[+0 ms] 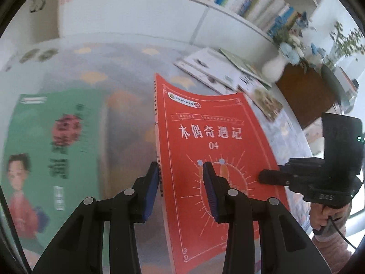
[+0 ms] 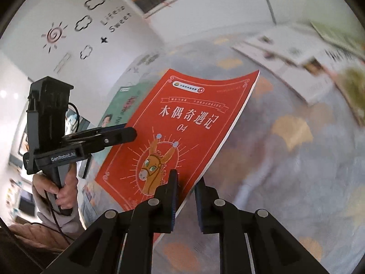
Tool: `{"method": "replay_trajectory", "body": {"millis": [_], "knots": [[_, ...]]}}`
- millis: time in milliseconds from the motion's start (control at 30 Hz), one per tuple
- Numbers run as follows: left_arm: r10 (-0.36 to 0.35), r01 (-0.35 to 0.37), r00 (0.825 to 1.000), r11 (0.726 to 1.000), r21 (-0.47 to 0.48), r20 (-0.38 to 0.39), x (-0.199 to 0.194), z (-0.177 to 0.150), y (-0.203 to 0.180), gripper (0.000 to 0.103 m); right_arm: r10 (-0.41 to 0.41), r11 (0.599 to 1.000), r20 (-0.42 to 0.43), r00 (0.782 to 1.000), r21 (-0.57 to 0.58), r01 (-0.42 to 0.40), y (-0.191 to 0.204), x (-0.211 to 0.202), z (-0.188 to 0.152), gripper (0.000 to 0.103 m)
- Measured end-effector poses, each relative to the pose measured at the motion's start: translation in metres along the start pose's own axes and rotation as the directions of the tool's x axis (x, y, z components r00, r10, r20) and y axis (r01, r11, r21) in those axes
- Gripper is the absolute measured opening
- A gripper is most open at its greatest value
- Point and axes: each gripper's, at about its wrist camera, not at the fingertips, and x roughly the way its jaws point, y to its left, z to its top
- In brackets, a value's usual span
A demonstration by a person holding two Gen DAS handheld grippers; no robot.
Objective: Organize books
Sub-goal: 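Lift the red book with both grippers and carry it over the stack, then lower the red book onto the stack and open both grippers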
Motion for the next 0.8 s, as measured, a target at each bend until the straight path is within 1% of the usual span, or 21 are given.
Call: {"method": "replay_trajectory", "body": {"millis": [167, 300, 400, 533, 600, 733, 800], "knots": [[-0.004, 0.008, 0.998, 0.998, -0.056, 0.067, -0.036, 0.011, 0.044, 0.034, 0.006, 0.996, 0.028, 1.0, -0.093, -0.003, 0.048, 0.014, 0.027, 0.014], [0.062, -0.053, 0.991, 0.995, -0.08, 0.12, -0.069, 0.014, 0.081, 0.034, 0.047, 0.987, 0.011, 0.999, -0.157, -0.044, 0.088, 0.037, 0.047, 0.014], [0.11, -0.095, 0.983, 0.99, -0.106, 0.145, -0.082, 0.012, 0.106, 0.034, 0.081, 0.977, -0.023, 0.996, -0.194, -0.084, 0.113, 0.064, 0.059, 0.015], [0.158, -0.137, 0.979, 0.978, -0.159, 0.127, -0.082, 0.004, 0.138, 0.034, 0.11, 0.97, -0.055, 0.992, -0.211, -0.12, 0.13, 0.093, 0.061, 0.015], [0.171, -0.149, 0.978, 0.973, -0.177, 0.116, -0.08, 0.0, 0.149, 0.034, 0.118, 0.967, -0.072, 0.99, -0.216, -0.131, 0.135, 0.105, 0.06, 0.015], [0.185, -0.164, 0.979, 0.966, -0.199, 0.09, -0.068, -0.005, 0.165, 0.034, 0.098, 0.97, -0.108, 0.989, -0.214, -0.119, 0.143, 0.131, 0.056, 0.015], [0.175, -0.155, 0.981, 0.965, -0.21, 0.079, -0.062, -0.009, 0.171, 0.034, 0.094, 0.974, -0.126, 0.988, -0.192, -0.117, 0.139, 0.139, 0.055, 0.015]]}}
